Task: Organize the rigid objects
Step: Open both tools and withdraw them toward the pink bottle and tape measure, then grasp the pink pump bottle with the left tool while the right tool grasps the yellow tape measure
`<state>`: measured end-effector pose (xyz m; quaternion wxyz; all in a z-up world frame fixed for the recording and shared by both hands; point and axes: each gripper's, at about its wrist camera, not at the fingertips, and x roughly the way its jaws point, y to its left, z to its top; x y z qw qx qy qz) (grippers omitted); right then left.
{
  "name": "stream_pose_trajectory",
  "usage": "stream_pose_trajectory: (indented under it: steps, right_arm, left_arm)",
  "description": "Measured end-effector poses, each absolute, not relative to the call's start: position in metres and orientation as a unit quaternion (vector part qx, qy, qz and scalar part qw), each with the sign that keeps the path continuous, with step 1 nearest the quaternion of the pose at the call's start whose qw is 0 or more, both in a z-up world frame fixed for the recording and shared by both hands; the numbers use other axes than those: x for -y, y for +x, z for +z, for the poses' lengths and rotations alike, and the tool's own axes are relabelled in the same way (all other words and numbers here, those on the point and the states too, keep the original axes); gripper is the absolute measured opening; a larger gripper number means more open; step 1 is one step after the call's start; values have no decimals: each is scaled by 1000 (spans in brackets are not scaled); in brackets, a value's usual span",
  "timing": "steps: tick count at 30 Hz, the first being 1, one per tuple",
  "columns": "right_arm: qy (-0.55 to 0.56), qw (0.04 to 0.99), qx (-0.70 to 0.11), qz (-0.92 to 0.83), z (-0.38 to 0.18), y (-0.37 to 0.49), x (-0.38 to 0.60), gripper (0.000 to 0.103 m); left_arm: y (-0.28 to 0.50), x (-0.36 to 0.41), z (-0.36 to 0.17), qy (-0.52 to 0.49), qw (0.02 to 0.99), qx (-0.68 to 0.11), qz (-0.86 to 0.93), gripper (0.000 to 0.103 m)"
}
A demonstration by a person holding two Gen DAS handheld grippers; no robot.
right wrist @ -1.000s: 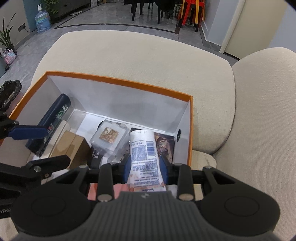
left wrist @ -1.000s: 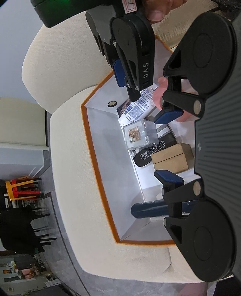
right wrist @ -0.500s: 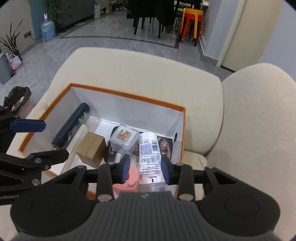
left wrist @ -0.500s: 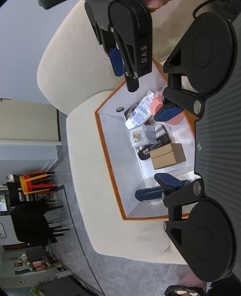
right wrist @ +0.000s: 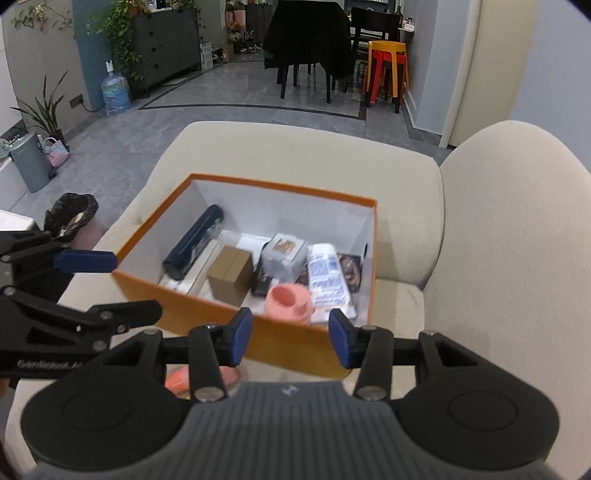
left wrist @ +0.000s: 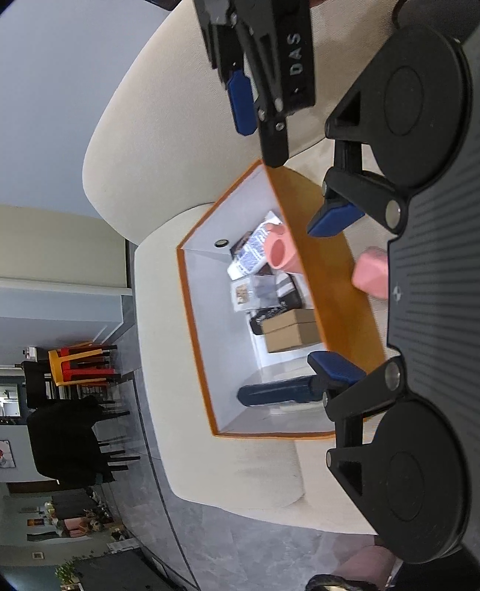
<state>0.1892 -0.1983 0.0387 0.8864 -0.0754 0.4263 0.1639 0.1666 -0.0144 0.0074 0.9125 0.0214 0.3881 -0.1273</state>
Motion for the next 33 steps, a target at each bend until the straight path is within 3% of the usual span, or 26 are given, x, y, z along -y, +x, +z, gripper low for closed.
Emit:
stream_pose_trajectory:
  steps: [22,25,33]
  right_arm:
    - [10,860,-478,179,-54,109,189,53]
    - [10,855,-488,176,-68,105,180,61]
    - [4,844,-511,162,-97,96,163,65]
  left_arm:
    - [137,-18,-58,-28,898,-427,-107,83]
    - [139,-19,-66,-29,895,-433,-104,83]
    - [145,-22,-80,-28,889,-447,-96,83]
